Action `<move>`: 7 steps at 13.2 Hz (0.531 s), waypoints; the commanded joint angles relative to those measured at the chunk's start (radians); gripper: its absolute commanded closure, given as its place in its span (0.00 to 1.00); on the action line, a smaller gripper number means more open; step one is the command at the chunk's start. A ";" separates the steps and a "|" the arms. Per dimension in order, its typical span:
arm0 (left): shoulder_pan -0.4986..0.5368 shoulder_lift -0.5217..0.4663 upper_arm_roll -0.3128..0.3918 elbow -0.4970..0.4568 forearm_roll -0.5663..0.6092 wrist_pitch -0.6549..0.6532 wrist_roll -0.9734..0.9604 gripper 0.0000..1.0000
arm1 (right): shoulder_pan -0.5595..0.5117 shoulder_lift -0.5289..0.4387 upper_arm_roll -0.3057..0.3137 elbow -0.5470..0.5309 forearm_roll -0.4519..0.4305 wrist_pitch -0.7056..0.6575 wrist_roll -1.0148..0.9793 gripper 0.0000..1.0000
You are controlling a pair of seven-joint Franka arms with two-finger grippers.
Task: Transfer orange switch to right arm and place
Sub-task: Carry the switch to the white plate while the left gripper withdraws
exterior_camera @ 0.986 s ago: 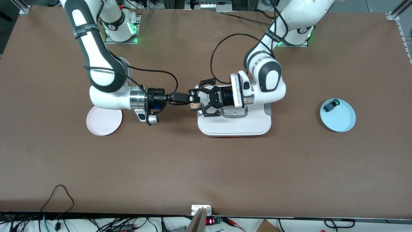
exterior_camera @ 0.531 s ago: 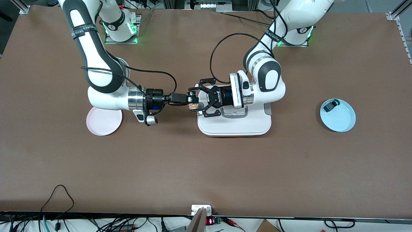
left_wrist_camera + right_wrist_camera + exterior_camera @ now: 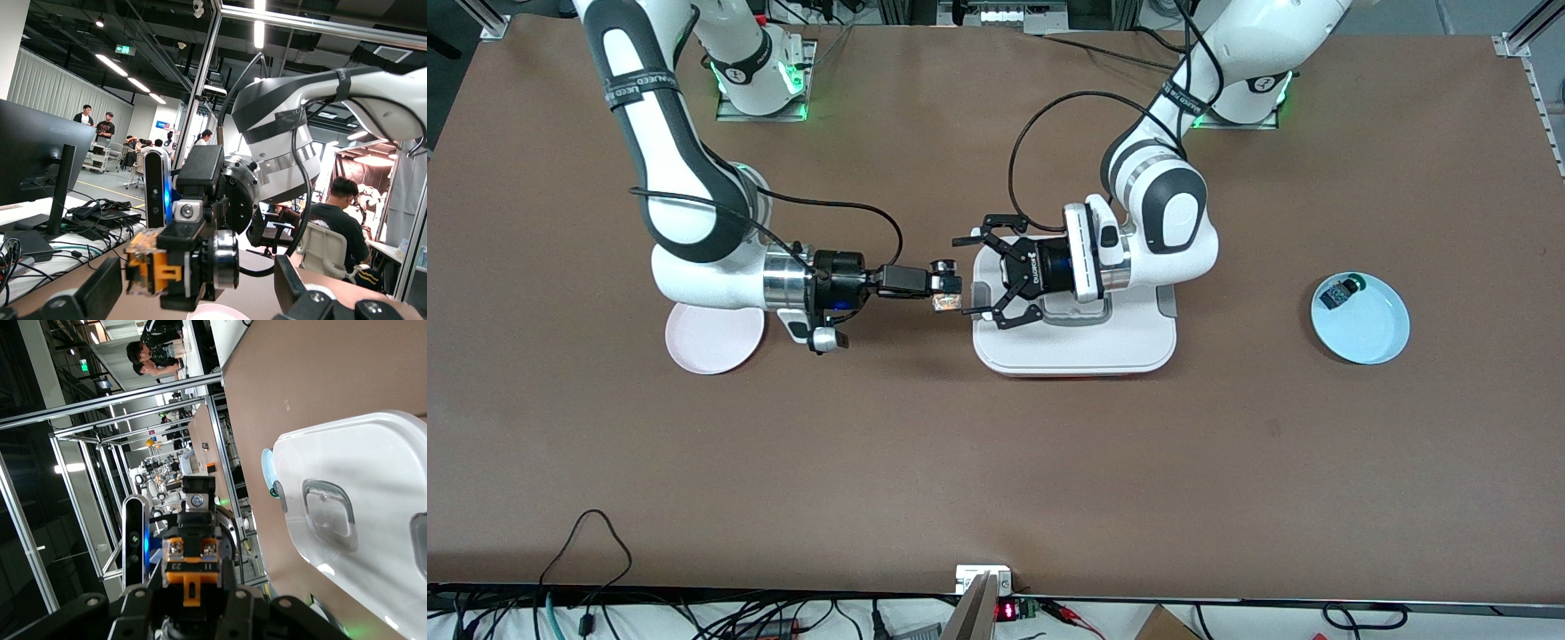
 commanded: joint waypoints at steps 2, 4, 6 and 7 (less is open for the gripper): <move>0.039 -0.058 0.004 -0.025 0.136 0.000 -0.122 0.00 | -0.114 -0.012 0.005 0.095 -0.273 -0.126 0.121 1.00; 0.070 -0.078 0.004 -0.020 0.256 0.000 -0.230 0.00 | -0.177 -0.013 0.005 0.161 -0.471 -0.216 0.145 1.00; 0.096 -0.096 0.006 -0.016 0.375 0.000 -0.342 0.00 | -0.236 -0.012 0.003 0.264 -0.702 -0.326 0.153 1.00; 0.111 -0.104 0.003 -0.019 0.427 -0.006 -0.407 0.00 | -0.259 -0.015 0.003 0.292 -0.793 -0.365 0.141 1.00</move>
